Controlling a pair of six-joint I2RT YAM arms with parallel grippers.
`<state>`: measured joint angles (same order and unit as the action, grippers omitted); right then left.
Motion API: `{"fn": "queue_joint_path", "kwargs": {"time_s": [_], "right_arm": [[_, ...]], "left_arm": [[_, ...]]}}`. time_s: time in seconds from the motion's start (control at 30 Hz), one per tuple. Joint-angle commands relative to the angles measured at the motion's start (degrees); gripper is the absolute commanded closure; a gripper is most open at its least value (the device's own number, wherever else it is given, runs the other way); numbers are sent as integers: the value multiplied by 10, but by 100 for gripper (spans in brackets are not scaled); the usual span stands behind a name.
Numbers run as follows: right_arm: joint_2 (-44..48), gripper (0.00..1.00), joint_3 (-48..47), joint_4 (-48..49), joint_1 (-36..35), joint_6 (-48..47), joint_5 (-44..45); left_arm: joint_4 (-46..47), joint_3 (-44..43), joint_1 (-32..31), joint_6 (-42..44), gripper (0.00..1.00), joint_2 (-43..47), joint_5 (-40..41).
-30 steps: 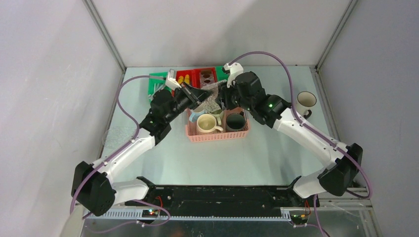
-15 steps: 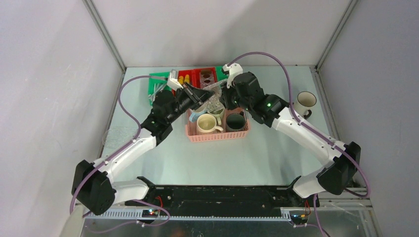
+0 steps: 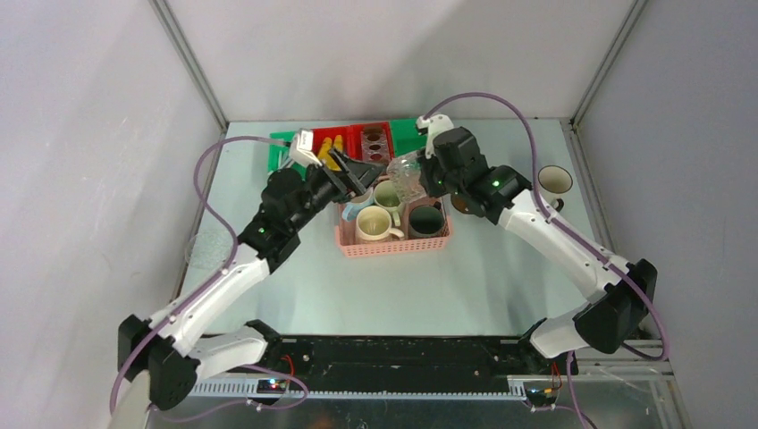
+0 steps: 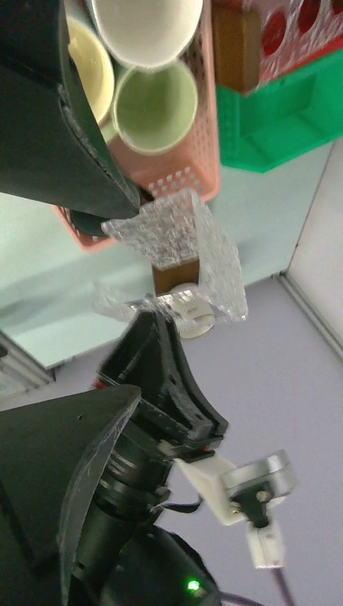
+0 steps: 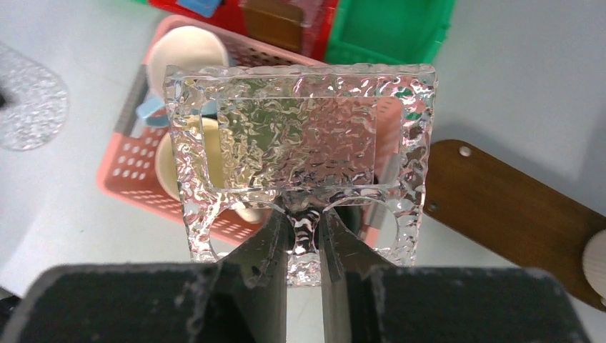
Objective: Prepare toiletry sets of a toothbrush and toothpaste on the tray
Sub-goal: Pick up the toothpaste holder from the storage box, then place the toothpaste holder on the tray.
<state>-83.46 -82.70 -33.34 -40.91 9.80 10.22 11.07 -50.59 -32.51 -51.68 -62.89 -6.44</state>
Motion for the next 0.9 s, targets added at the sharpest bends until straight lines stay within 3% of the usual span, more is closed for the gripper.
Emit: {"fn": "queue_joint_path", "kwargs": {"time_s": [0.0, 0.13, 0.37, 0.87], "right_arm": [[41, 100, -11, -7, 42, -12, 16], [55, 100, 9, -20, 90, -16, 8], [55, 100, 38, -42, 178, -26, 3], [-21, 100, 95, -10, 288, -67, 12]], "left_arm": [[-89, -6, -3, 115, 7, 69, 45], [-174, -1, -3, 199, 1, 122, 101], [-266, 25, -1, 304, 0, 201, 203], [-317, 118, -2, 409, 0, 322, 376]]}}
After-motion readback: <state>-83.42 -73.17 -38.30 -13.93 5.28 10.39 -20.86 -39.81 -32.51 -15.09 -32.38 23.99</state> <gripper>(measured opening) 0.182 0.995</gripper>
